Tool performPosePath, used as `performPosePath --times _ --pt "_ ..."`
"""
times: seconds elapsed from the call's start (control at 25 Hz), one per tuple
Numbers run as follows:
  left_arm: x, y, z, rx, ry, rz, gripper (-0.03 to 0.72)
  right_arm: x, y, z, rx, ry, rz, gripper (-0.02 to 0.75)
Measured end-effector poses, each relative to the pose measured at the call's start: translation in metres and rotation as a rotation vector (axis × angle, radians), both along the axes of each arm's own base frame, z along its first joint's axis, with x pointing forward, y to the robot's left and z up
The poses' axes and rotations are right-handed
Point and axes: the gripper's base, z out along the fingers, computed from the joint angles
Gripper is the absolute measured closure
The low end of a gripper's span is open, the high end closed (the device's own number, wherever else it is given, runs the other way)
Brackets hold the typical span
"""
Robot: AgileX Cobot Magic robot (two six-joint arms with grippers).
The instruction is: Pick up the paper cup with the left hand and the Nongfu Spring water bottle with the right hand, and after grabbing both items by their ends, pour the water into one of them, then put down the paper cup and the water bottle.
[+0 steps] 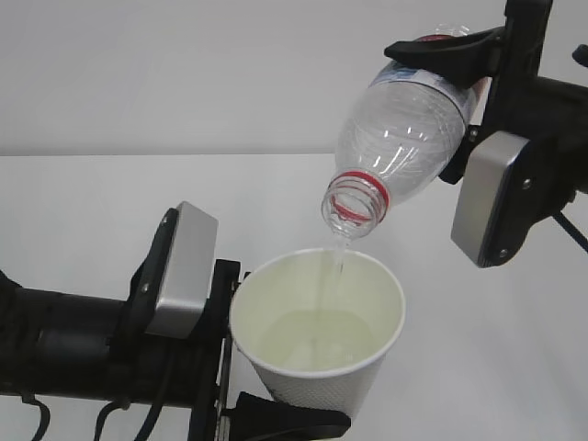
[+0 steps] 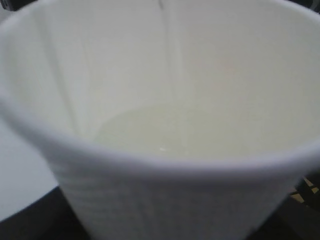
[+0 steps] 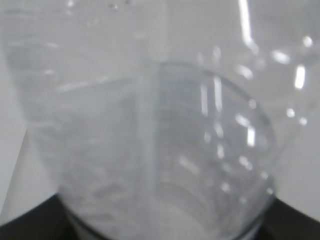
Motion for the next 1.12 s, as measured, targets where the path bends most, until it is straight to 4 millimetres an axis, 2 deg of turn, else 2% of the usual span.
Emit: performPosePath --times 1.12 --pt "0.0 0.0 0.0 0.0 0.0 0.0 0.144 -0.0001 0.0001 0.0001 -0.009 -0.011 0.001 0.29"
